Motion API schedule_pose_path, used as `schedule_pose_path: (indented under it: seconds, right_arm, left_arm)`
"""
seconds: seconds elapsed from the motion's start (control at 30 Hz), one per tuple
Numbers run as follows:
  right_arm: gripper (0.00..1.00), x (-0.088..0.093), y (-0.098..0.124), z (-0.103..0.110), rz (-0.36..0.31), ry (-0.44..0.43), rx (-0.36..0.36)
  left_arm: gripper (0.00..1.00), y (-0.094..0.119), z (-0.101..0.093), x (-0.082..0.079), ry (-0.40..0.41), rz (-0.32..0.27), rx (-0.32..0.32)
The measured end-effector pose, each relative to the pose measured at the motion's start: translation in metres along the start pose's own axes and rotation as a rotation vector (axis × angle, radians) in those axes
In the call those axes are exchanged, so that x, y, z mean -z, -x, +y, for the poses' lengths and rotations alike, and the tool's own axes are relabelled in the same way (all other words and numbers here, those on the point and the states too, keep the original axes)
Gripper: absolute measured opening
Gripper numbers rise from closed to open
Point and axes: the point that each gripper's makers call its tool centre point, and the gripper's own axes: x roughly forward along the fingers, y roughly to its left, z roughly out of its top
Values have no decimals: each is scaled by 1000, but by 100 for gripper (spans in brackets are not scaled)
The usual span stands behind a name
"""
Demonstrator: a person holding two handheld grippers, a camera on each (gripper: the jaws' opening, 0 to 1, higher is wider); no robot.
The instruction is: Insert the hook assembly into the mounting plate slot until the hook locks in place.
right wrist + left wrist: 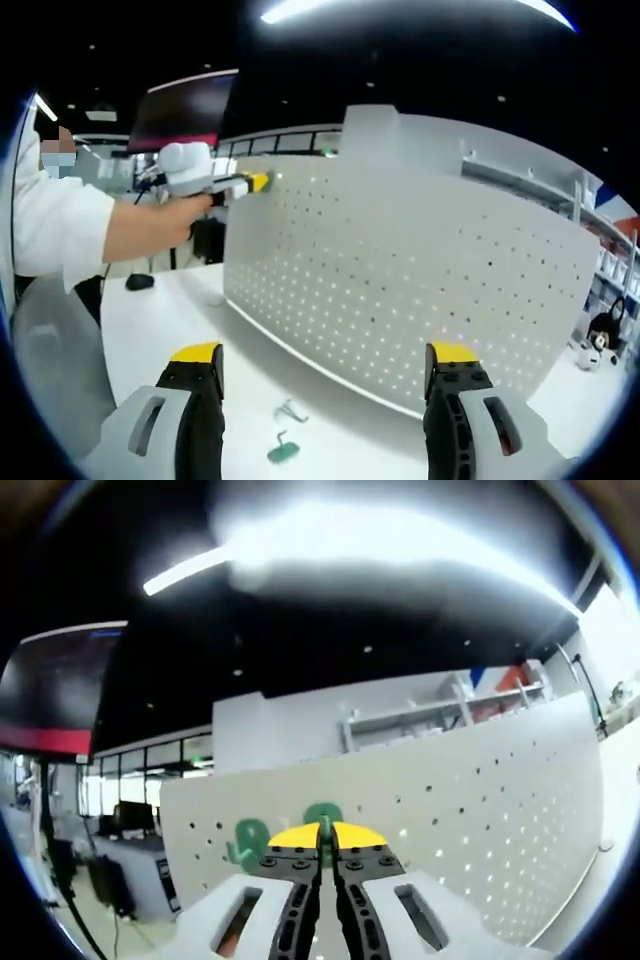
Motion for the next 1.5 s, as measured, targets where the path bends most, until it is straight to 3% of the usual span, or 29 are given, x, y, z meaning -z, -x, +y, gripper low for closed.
schedule_pose_path:
  seconds: [0.13,0.17,0.2,0.37,0.83,1.07,1.2,1.5]
  right_arm:
    - [83,0,1,1,0,-1,-1]
    - [83,0,1,1,0,-1,1]
    - [83,1,2,0,1,-2,2]
    - [83,3,3,-1,8,-3,5]
    - [83,6,1,1,10,-7,-5]
    - [83,5,-1,5,6,-8,-12]
    - [83,5,-1,5,3,-11,-13]
    - [83,4,-1,6,-5,-16,-15]
  left_arm:
    - [2,-3,1,8,9,15,1]
    - [1,-1,0,18,6,70,11]
    - [1,-2,1,13,22,28,3]
    - [1,0,0,16,21,42,8]
    - [1,2,-3,4,1,27,29]
    - [2,7,-3,6,-24,53,48]
    - [9,7,-5,1,-28,43,64]
    - [14,2,-1,-8,-49,64,46]
